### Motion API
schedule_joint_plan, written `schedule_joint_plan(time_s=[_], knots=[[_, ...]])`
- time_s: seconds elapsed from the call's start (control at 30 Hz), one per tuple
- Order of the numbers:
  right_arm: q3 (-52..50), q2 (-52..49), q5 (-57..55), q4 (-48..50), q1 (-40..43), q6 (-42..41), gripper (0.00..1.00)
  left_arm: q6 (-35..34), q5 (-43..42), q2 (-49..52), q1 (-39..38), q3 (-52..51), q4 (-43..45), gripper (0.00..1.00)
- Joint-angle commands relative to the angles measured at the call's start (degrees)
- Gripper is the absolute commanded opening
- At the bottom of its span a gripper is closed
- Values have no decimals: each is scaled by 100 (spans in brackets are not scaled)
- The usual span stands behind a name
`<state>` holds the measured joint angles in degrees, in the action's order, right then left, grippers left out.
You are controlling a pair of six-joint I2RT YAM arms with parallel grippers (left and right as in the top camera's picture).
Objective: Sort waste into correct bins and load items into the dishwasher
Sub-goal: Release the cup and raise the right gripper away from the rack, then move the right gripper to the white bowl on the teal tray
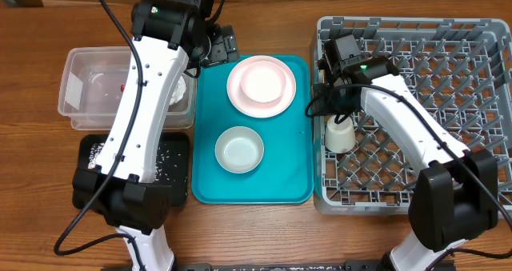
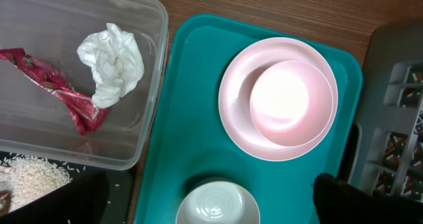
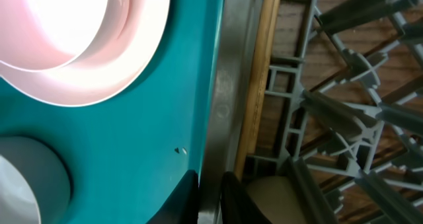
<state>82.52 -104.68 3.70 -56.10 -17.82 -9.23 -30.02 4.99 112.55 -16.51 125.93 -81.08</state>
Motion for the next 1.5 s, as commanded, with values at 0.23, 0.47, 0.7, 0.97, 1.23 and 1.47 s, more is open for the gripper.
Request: schedule_joint_plan(time_s=[0.23,0.47,0.7,0.97,1.23,1.47], knots=[[101,35,-153,-232,15,26,7,42,52,-92,-7,55,-7,100],[101,35,-153,-341,15,26,8,42,52,-92,-7,55,-7,100],[101,35,-153,-411,15,26,13,42,52,-92,-7,55,-7,100],[306,42,-149,-57,20,28,37,42,52,-92,-7,55,-7,100],[1493,42,616,-601,-240,-42,42,42,55,-92,-7,55,-7,100],[1499,17,667,-553,-859,-457,41,511,109,-94,52,144,446,100]])
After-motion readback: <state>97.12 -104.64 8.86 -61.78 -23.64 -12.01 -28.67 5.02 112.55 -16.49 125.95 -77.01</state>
